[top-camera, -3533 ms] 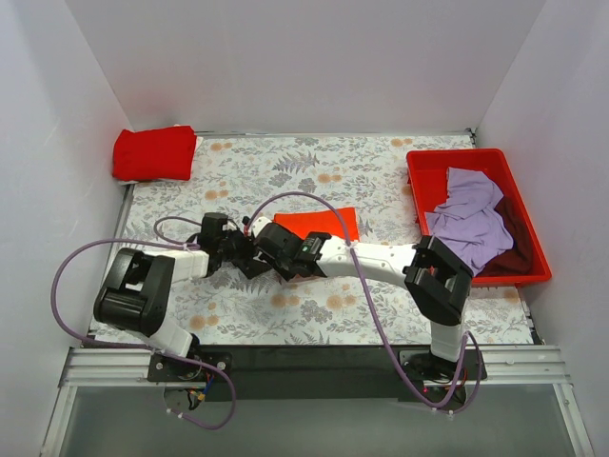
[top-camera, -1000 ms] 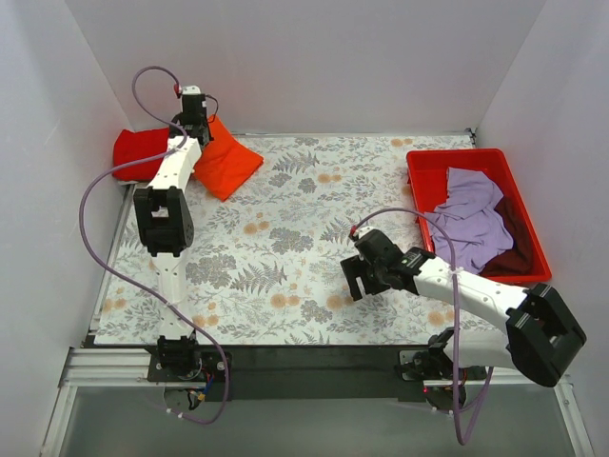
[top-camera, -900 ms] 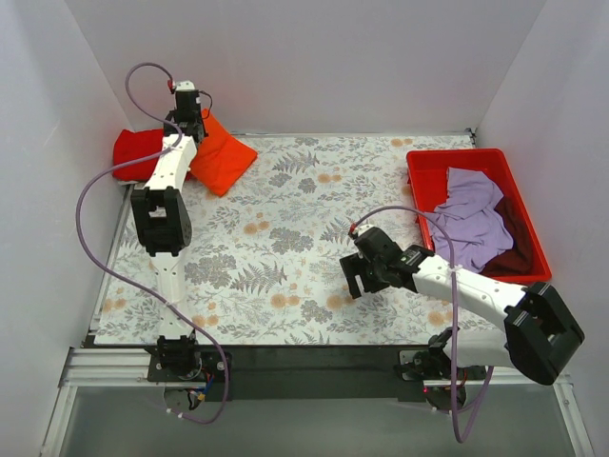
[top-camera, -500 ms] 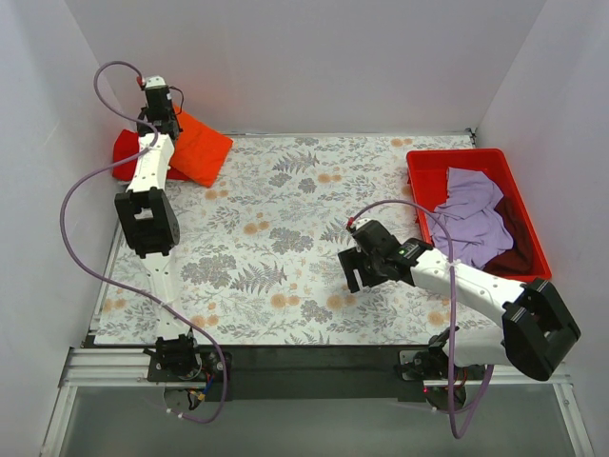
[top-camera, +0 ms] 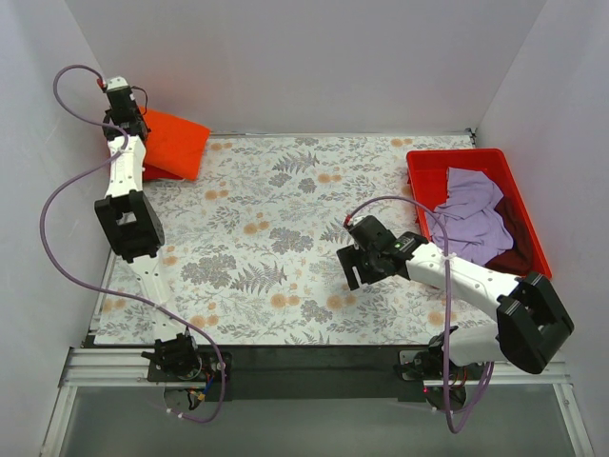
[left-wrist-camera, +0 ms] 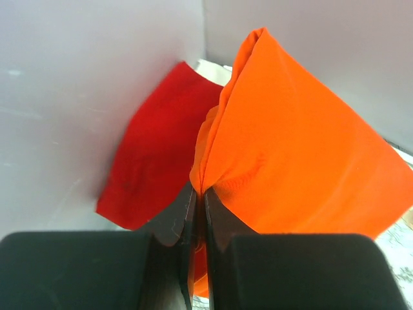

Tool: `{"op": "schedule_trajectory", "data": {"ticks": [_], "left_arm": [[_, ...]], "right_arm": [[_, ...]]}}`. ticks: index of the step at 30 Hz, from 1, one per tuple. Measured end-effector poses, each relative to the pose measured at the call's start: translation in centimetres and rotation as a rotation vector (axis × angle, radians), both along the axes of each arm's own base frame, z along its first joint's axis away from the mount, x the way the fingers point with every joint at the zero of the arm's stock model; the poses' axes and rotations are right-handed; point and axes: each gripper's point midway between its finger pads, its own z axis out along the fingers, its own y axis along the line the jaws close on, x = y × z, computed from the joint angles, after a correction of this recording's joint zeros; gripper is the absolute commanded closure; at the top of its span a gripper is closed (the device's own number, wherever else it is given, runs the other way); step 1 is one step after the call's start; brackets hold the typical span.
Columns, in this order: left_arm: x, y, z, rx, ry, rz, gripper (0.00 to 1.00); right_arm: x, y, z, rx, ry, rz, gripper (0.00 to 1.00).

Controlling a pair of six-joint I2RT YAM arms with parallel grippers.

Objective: Fold and stack the t-shirts
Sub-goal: Neatly place the folded tshirt to the corner

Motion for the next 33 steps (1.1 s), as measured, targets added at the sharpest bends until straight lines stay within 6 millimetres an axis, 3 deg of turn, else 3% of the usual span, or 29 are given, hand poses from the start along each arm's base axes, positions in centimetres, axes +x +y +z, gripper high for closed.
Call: {"op": "schedule_trajectory", "data": {"ticks": [9,11,13,15,16,17,20,27,30,33], "left_arm": [[-0.2,4.3,1.8,0.016,-0.071,0.075,1.00],[-0.1,5.2,1.5,0.014,-0.079,0.095,0.94],[0.0,6.0,0.5,0.007,-0.080,0.111,0.82],[0.1,6.6,-0.9,0.000,-0.071,0.131,0.61],[0.2,6.8,-1.7,-0.006,-0.065,0.143,0.38],[0.0,7.1,-2.3,-0.006,-0.053,0.152,0.31],[-0.3,7.4,-3.2,-0.024,-0.047,0.181,0.23],[-1.6,6.1,-3.5,-0.094,-0.053,0.187,0.19],[-3.4,4.1,-2.9,-0.173,-0.058,0.163,0.17],[-5.6,1.1,-0.3,-0.258,-0.099,0.119,0.17]], "right_arm": [[0.1,0.4,-0.2,-0.015,0.033,0.010,0.19],[-0.1,0.4,-0.5,-0.021,0.047,0.012,0.19],[-0.2,0.5,-0.8,-0.026,0.060,0.014,0.19],[-0.3,0.5,-1.0,-0.032,0.075,0.016,0.19],[-0.4,0.5,-1.1,-0.034,0.082,0.018,0.18],[-0.5,0.5,-1.1,-0.035,0.086,0.019,0.18],[-0.4,0.7,-0.9,-0.030,0.088,0.020,0.18],[-0.3,0.7,-0.3,-0.015,0.076,0.010,0.18],[-0.1,0.5,0.7,-0.004,0.043,-0.001,0.17],[0.1,0.0,1.8,0.002,0.002,-0.019,0.16]]}}
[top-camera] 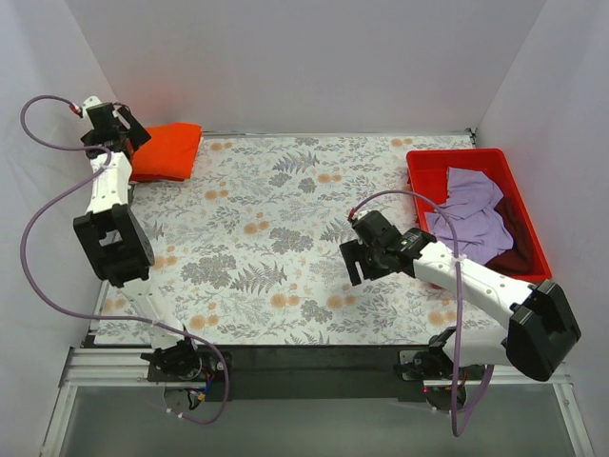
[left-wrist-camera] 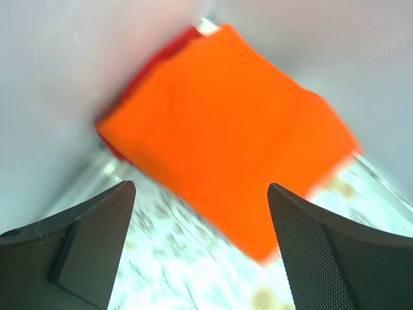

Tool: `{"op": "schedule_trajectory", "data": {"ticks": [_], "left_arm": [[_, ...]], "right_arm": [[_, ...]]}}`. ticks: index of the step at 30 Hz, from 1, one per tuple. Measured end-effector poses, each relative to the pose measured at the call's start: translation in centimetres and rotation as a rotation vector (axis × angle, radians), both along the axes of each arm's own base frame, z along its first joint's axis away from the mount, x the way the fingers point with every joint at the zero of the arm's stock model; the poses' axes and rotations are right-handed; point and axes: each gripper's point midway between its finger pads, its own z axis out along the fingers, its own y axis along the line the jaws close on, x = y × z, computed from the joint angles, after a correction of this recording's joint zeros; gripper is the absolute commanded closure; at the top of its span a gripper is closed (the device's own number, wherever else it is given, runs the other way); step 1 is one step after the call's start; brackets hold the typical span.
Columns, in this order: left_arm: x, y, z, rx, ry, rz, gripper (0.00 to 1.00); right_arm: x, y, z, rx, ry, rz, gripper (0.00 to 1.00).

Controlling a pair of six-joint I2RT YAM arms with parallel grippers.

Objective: Fold and stack the t-shirts
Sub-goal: Neatly place the folded tshirt to the corner, then reset both grippers

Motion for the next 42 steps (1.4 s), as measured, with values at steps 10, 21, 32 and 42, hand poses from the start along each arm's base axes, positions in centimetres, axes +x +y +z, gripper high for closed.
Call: {"op": "schedule_trajectory", "data": {"ticks": [10,21,32,42], "left_arm": [[-11.7,-24.7,8.9,-0.142,-0.143,-0.460,0.15],[-28.9,-29.9,11.6,-0.230,-0.165,-0.595,0.14],[-39.9,-20.3,14.8,-0.161,-0.502,-0.274,0.11],[-41.5,-18.5,12.5,-0.200,-0.561,-0.172,0.02]], "right_arm": [[1.9,-3.1,5.5,0.035,-0.213,-0.154,0.02],[1.5,-7.0,13.1,0.167,-0.496,-0.260,0.02],[-1.8,-12.2,17.2,0.349,-0.752,-0.357,0.01],[-3.0,-14.4,19.0,0.419,-0.851,-0.420,0.02]]}}
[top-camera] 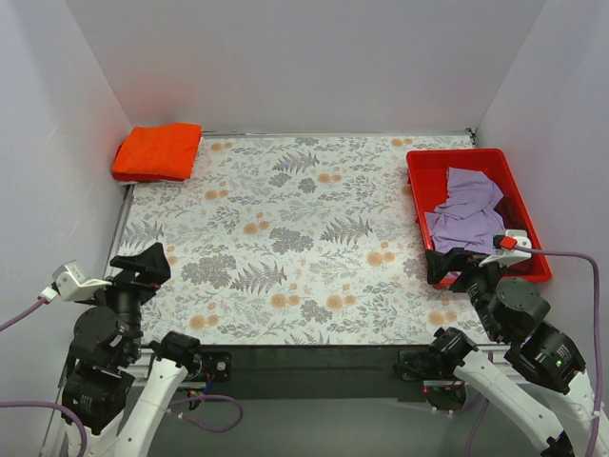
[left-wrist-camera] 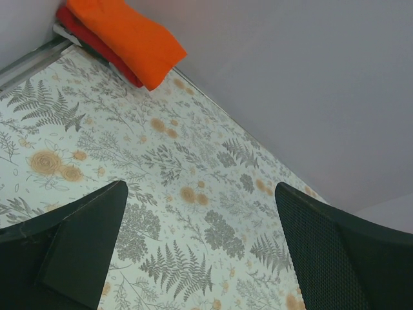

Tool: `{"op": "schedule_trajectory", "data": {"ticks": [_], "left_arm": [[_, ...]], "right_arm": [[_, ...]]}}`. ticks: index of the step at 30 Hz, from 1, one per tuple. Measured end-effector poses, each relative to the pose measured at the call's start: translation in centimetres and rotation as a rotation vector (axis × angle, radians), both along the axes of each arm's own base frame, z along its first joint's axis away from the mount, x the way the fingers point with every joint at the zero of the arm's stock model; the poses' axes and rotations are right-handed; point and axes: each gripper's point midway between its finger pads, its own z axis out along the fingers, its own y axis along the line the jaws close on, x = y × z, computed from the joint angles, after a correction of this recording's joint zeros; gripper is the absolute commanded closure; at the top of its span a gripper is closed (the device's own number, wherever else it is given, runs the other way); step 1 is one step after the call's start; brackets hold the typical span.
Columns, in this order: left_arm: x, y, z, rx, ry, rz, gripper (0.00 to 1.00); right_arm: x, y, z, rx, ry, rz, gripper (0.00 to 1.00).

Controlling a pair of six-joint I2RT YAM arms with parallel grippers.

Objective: Fold and stack the t-shirts
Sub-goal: Reset both grippers

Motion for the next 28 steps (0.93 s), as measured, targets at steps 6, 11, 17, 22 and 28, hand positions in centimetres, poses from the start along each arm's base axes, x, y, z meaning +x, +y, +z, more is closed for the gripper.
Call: {"op": "schedule_trajectory", "data": {"ticks": [6,11,17,22,28], "left_arm": [[-0.2,0.1,-0.7,-0.035,-0.048,0.005,0.02],[0.0,-0.1,-0.3,-0.057,-0.070,0.000,0.02],[0.6,-0.4,-0.6,-0.044,-0.068,-0.006,0.02],[1.1,-0.6,-1.2,-0.034,-0.050,-0.012,0.02],[2.3,-2.1,-2.1,-0.023,-0.020,-0.076,0.02]], "right_arm": [[0.0,-0.2,0.1,0.003,-0.005,-0.010,0.02],[0.0,-0.3,0.1,0.003,-0.005,-0.016,0.02],[0.0,-0.3,-0.1,0.000,-0.003,-0.019,0.02],[0.1,-0.3,-0.5,-0.007,0.007,-0.018,0.02],[0.2,-0.2,-0.6,-0.005,0.009,-0.019,0.02]]}}
